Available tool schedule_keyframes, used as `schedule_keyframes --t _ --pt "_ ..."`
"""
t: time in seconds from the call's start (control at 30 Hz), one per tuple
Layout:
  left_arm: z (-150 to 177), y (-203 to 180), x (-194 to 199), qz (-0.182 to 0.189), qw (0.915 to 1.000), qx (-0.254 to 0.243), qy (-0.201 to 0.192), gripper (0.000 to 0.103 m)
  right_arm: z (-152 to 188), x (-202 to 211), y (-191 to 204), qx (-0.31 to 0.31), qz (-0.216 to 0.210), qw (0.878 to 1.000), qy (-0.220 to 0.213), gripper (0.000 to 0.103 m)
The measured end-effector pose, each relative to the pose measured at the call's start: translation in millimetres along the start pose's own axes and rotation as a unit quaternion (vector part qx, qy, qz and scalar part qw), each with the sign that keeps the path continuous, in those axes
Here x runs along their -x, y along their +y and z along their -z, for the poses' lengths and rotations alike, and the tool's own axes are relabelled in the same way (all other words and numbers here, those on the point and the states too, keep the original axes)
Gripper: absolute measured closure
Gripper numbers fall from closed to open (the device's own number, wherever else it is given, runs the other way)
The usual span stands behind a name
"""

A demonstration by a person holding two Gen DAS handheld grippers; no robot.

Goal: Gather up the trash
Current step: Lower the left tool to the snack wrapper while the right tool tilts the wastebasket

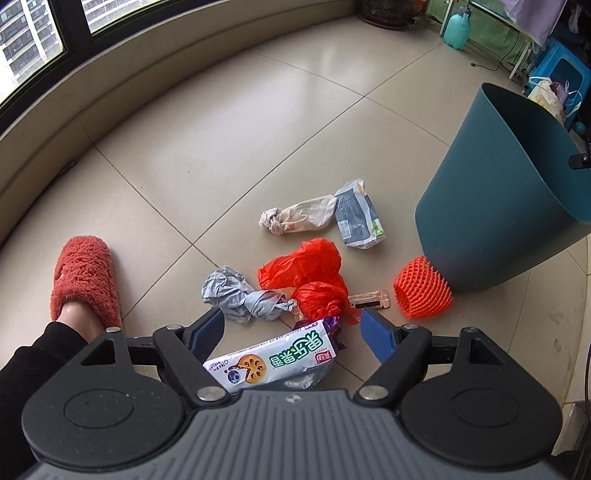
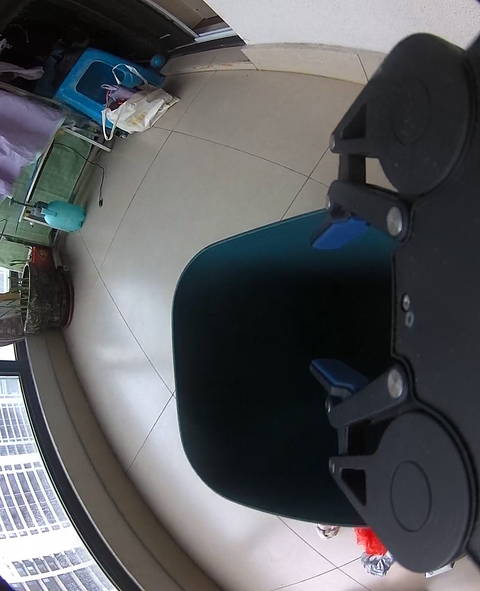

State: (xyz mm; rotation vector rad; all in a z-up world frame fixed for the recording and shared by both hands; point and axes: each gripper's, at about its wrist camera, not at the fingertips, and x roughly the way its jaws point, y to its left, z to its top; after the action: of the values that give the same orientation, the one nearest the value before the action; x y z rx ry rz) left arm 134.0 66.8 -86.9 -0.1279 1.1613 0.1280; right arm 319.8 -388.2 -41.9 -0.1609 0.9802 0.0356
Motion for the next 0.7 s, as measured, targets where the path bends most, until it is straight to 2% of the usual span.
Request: schedule_keyframes --t 0.03,0.1,0.2,0.23,0.3,0.37,0.4,0.47,0.57,0.7 --pt "2.2 4.9 -4.4 -0.003 1.0000 0.004 0.006 0.022 0.7 -5.4 -0.1 0.001 0.008 1.000 0.011 0.045" --pt "6.3 11.5 -13.9 -0.006 0.9997 0.006 0.022 0.022 4.3 -11.4 -1.3 0.004 0.008 1.000 0.024 0.057" --pt "12.7 17.0 -30.0 0.008 0.9987 0.011 0.049 0.022 6.5 -18.7 -8.8 -0.014 0.014 0.999 0.038 0.069" --pt "15.3 17.3 -35.9 0.015 0.9980 0.010 0.060 0.022 6.1 -20.7 -13.1 -0.027 0.013 0.999 0.041 0.072" --pt "19.4 16.8 -44.6 0.025 0.9970 0.012 0.073 0.022 7.1 -21.5 -19.3 -0.051 0.003 0.998 0.047 0.086" --pt "24.1 12.3 -55.6 0.021 0.9956 0.006 0.091 0.022 7.7 -21.8 -20.9 -0.057 -0.008 0.997 0.044 0.091" --pt "26.0 8.5 -60.5 0.020 0.9951 -0.001 0.096 0.022 8.6 -21.0 -19.2 -0.054 -0.009 0.998 0.042 0.097" --pt "29.2 -2.4 -69.1 0.017 0.9939 -0.026 0.106 0.022 10.3 -19.4 -16.1 -0.045 -0.011 0.998 0.038 0.103" --pt "30.4 -20.9 -81.0 0.016 0.9900 -0.088 0.110 0.022 10.8 -17.7 -14.7 -0.044 -0.033 0.998 0.034 0.103" --pt "26.5 -37.4 -99.7 0.038 0.9729 -0.193 0.121 0.022 12.3 -14.4 -11.7 -0.040 -0.039 0.998 0.033 0.103"
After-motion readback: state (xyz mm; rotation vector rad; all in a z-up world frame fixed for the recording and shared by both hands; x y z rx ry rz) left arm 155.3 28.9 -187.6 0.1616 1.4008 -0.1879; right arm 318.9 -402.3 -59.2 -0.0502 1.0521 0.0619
